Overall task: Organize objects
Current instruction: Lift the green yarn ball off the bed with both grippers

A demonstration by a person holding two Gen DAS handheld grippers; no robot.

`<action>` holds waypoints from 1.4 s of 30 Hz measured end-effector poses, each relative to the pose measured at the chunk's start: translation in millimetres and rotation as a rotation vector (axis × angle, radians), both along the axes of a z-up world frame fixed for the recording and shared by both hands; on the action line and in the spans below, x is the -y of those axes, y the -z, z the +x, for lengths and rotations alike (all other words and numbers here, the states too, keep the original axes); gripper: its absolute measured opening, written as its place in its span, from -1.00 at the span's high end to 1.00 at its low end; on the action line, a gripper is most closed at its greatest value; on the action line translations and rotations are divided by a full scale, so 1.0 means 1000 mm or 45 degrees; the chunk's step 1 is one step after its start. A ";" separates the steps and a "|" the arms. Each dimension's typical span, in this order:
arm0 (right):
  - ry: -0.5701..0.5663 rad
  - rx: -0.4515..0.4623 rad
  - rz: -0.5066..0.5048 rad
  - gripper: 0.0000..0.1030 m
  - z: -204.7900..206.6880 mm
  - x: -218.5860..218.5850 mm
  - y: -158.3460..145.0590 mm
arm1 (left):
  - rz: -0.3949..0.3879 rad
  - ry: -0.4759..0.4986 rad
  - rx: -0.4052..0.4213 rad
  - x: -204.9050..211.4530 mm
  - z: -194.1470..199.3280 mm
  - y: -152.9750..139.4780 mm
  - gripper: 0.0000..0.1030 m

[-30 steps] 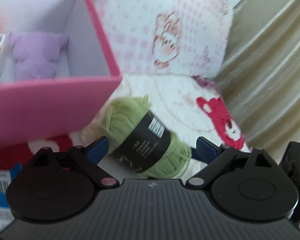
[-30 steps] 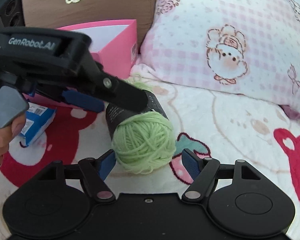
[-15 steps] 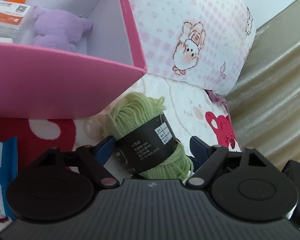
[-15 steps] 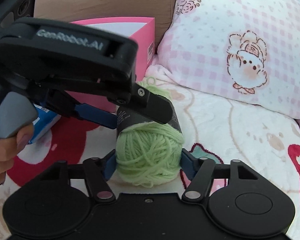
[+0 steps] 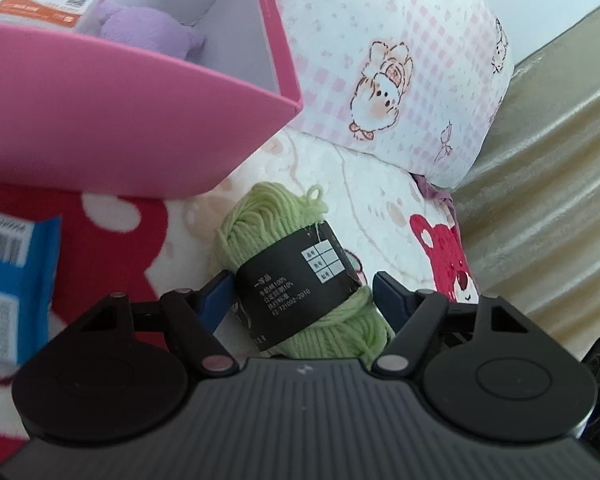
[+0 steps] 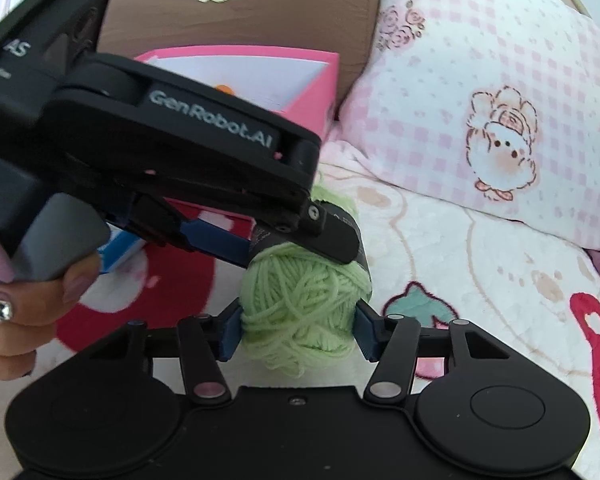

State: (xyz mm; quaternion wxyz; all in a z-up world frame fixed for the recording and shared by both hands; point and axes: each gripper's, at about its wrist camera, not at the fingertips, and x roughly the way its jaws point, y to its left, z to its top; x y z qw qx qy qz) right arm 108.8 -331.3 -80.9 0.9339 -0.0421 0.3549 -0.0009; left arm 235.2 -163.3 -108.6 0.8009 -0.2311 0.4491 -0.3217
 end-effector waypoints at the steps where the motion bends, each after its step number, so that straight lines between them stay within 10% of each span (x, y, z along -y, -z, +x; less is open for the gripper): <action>1: -0.007 -0.003 0.002 -0.18 -0.002 -0.003 0.000 | 0.006 -0.004 -0.003 -0.003 -0.003 -0.001 -0.41; 25: -0.104 -0.156 0.309 -0.23 -0.039 -0.051 0.008 | 0.259 -0.070 -0.129 -0.059 -0.072 -0.014 -0.29; 42: -0.133 -0.218 0.205 -0.68 -0.041 -0.058 0.024 | 0.159 -0.123 -0.221 -0.086 -0.086 0.010 -0.19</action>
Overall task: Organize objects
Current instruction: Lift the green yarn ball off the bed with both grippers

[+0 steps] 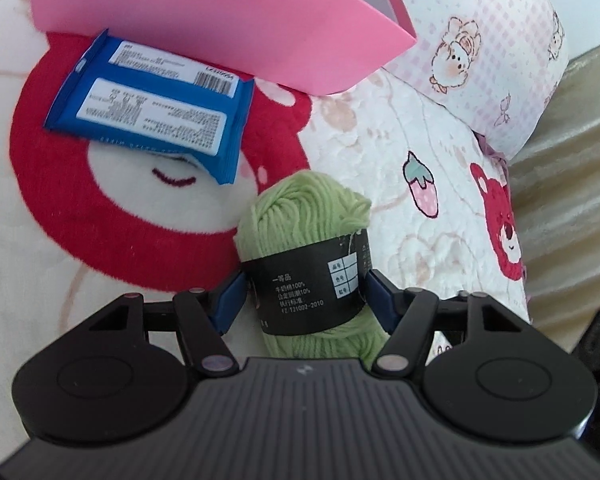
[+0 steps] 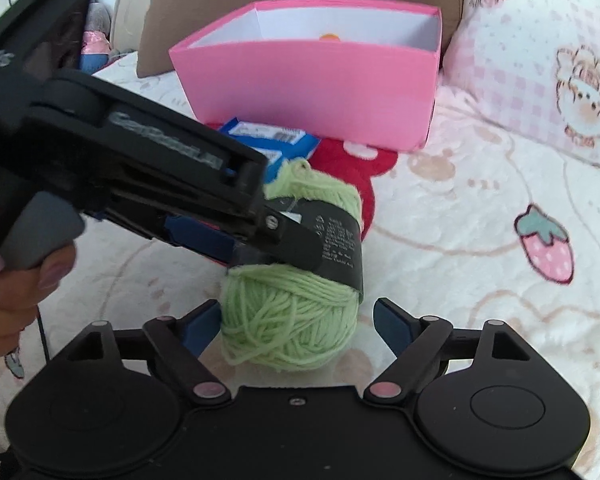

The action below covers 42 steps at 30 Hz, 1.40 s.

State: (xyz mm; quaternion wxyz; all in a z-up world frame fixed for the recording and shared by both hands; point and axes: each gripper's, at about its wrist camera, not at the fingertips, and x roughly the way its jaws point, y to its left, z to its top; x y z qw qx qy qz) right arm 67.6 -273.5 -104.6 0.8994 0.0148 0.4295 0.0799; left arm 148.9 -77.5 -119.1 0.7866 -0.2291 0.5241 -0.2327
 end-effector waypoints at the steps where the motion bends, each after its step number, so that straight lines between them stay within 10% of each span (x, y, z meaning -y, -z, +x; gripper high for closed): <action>1: 0.007 -0.002 0.015 -0.67 0.000 0.000 0.002 | -0.036 -0.006 0.006 -0.003 -0.001 0.001 -0.18; 14: 0.071 0.037 0.062 -0.29 -0.010 -0.009 0.003 | -0.108 -0.050 0.032 -0.012 -0.012 0.000 -0.13; 42: -0.043 0.062 0.041 -0.28 -0.053 -0.077 -0.042 | 0.030 0.014 0.045 -0.038 -0.046 -0.078 -0.14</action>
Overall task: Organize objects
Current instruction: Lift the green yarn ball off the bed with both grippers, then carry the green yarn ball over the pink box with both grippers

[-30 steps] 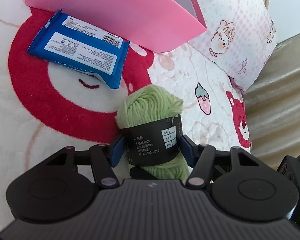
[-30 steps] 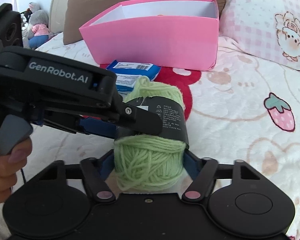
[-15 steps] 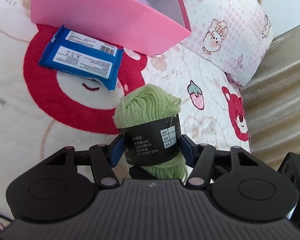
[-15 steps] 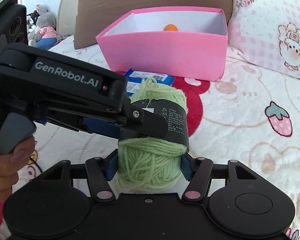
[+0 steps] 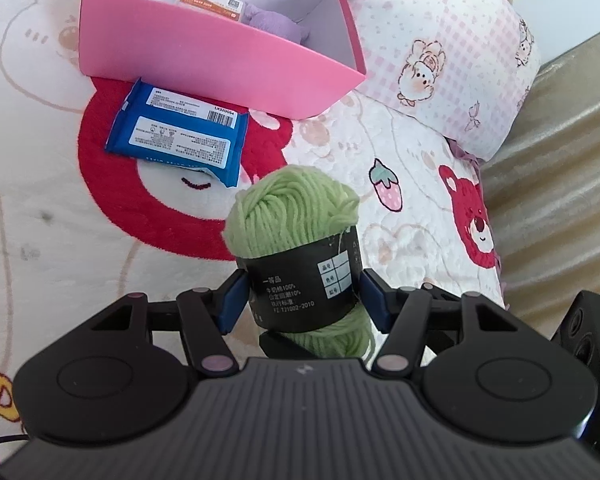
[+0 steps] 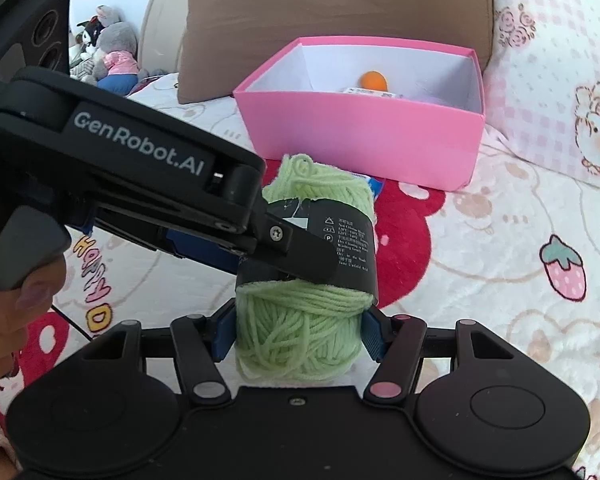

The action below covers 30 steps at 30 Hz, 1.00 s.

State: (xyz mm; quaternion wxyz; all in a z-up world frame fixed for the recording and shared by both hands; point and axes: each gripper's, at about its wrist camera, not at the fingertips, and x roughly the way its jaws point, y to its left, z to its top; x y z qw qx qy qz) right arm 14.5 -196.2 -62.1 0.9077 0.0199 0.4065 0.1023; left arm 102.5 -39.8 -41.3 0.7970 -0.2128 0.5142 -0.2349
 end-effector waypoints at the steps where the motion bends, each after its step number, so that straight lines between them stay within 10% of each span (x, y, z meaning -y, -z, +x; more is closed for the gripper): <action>1: -0.005 0.004 -0.006 -0.28 -0.002 -0.002 -0.002 | -0.001 0.001 0.001 -0.001 -0.001 -0.002 -0.15; 30: -0.065 0.056 -0.087 -0.28 0.036 -0.021 -0.025 | 0.020 -0.001 0.106 -0.020 -0.013 -0.048 -0.17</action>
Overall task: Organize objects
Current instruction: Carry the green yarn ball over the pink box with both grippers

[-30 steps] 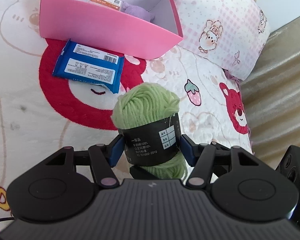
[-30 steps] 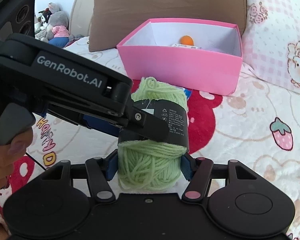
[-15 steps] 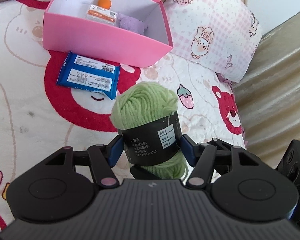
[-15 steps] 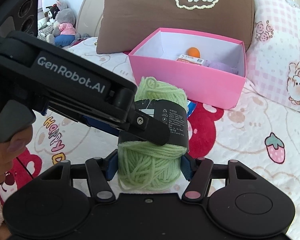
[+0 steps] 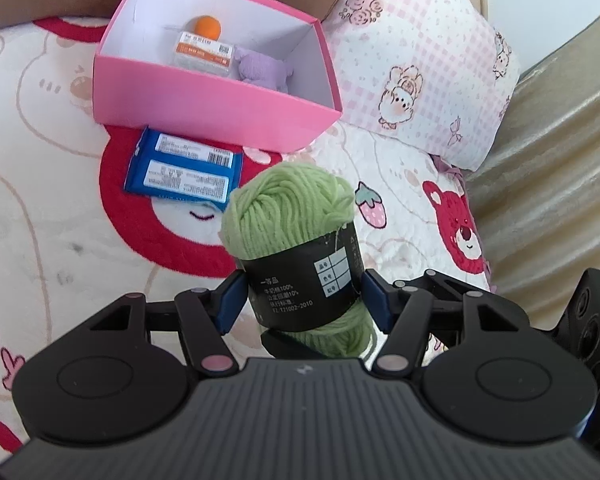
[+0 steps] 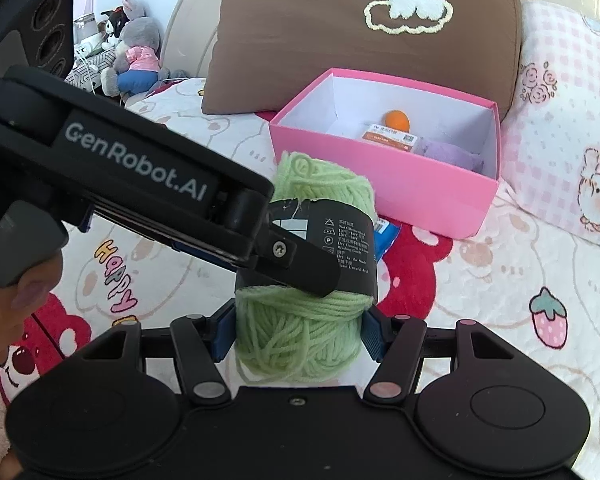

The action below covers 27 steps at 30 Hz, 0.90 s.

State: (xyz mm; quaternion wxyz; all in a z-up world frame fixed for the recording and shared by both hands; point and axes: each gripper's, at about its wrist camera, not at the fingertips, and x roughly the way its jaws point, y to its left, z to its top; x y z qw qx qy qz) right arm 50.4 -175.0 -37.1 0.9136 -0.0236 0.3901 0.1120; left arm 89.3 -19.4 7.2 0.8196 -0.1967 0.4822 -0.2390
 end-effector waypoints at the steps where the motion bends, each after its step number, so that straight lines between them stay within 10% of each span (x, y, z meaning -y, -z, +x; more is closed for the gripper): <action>1: -0.007 0.014 -0.013 -0.28 0.002 -0.001 -0.002 | -0.003 0.002 0.005 -0.001 0.002 -0.002 -0.17; 27: -0.316 0.204 -0.197 -0.25 0.098 -0.004 -0.090 | 0.130 0.001 0.207 -0.027 0.082 -0.101 -0.22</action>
